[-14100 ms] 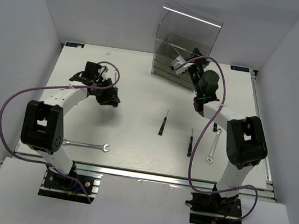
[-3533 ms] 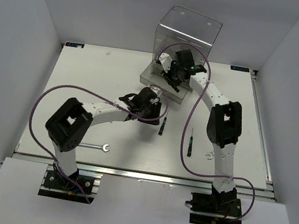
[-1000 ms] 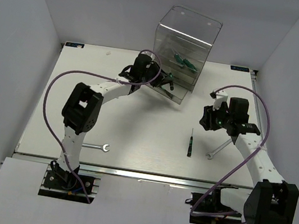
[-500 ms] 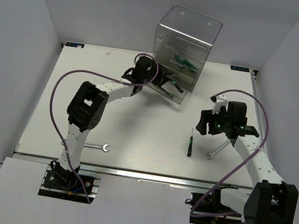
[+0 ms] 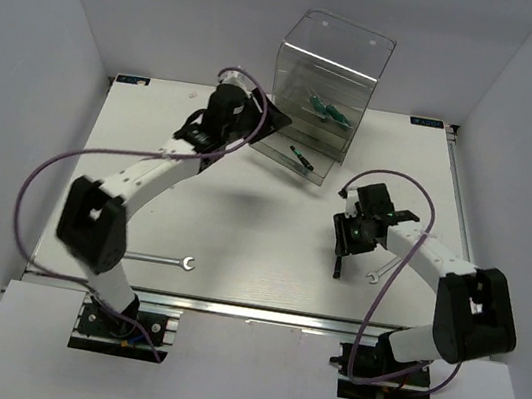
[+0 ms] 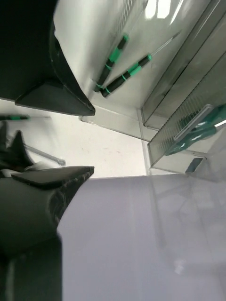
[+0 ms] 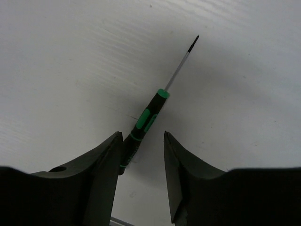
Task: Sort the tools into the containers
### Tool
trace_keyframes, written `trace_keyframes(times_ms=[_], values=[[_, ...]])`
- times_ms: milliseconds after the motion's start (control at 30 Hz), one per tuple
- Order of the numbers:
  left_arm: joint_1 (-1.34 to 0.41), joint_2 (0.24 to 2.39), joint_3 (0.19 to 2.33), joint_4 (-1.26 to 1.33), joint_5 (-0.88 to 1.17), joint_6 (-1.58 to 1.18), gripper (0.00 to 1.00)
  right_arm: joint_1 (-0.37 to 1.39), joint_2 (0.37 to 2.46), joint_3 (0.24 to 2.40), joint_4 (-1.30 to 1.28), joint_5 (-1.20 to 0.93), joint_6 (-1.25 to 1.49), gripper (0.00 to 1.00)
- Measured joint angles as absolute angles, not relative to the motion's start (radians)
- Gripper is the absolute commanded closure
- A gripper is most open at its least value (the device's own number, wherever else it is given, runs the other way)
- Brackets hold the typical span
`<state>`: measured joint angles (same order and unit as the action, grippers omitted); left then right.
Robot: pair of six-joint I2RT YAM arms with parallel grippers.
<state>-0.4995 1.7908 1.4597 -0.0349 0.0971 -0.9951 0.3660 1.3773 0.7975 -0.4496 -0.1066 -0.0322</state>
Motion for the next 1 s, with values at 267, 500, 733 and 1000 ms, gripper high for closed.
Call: trace_keyframes(times_ms=[267, 500, 733, 1000], values=[[-0.467, 1.275, 1.073, -0.096, -0.051, -0.807, 0.11, 0.445, 1.546, 0.849, -0.512, 0.009, 0.012, 0.56], [-0.457, 1.158, 0.907, -0.158, -0.136, -0.804, 0.02, 0.473, 1.603, 0.902, -0.527, 0.076, 0.047, 0.8], [-0.457, 1.127, 0.865, -0.282, -0.227, -0.903, 0.02, 0.474, 1.599, 0.906, -0.524, 0.075, 0.045, 1.0], [-0.457, 0.999, 0.74, -0.394, -0.302, -1.116, 0.04, 0.473, 1.487, 0.986, -0.622, -0.237, -0.345, 1.0]])
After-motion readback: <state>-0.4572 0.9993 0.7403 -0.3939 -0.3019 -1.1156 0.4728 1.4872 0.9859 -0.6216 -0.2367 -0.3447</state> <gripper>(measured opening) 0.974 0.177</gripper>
